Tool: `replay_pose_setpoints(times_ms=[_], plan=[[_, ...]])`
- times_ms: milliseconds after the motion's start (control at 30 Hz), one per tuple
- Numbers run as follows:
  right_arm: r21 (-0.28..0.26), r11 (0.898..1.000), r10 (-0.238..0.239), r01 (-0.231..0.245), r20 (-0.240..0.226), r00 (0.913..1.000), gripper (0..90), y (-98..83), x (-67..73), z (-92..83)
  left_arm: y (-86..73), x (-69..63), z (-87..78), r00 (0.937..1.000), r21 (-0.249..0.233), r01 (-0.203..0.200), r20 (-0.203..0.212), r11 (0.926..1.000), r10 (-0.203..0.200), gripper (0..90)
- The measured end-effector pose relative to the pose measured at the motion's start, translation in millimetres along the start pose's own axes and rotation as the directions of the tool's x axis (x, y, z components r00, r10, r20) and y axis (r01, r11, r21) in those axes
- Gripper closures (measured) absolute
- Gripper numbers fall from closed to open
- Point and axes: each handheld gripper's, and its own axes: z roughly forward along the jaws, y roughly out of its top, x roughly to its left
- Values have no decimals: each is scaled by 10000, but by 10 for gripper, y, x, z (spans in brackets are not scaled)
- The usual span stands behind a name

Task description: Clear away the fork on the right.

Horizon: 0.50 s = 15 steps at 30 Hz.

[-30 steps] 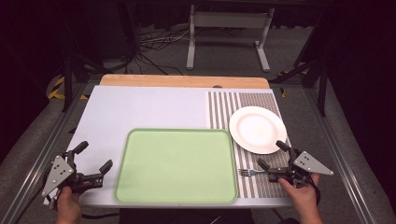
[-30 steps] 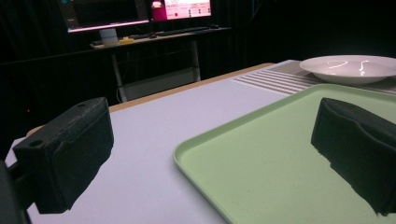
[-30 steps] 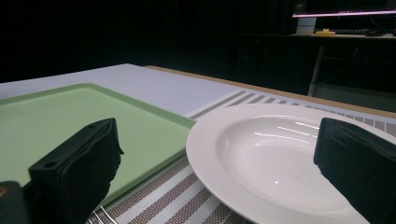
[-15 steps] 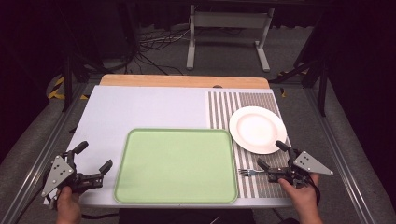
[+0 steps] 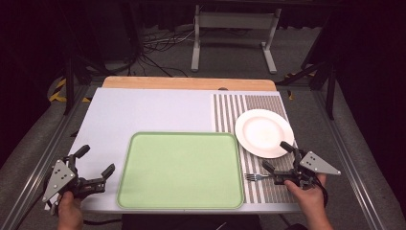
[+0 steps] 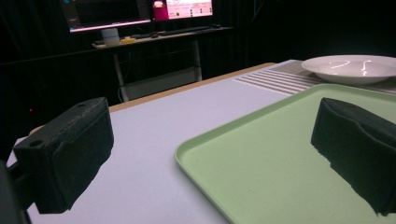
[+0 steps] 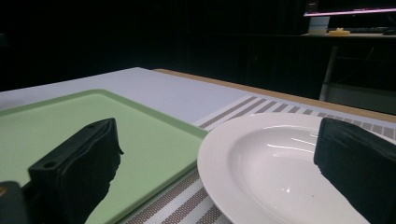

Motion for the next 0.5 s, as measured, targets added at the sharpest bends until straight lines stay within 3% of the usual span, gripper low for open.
replay_pose_setpoints(times_ms=[167,333,433,500], plan=[[-126,9999,40,-44,-317,9995,7,73,-3,49,2,2,-3,10000,10,-34,-14,10000,34,0],[-40,10000,-20,19,-269,9996,6,139,-22,100,3,-1,-3,10000,-4,-42,-11,10000,42,0],[110,9999,-35,38,-295,9996,5,160,-33,116,2,-1,-3,10000,-3,-11,-19,10000,11,0],[624,9973,-346,385,-623,9975,16,214,-33,134,1,3,-2,10000,3,-32,-9,10000,32,0]])
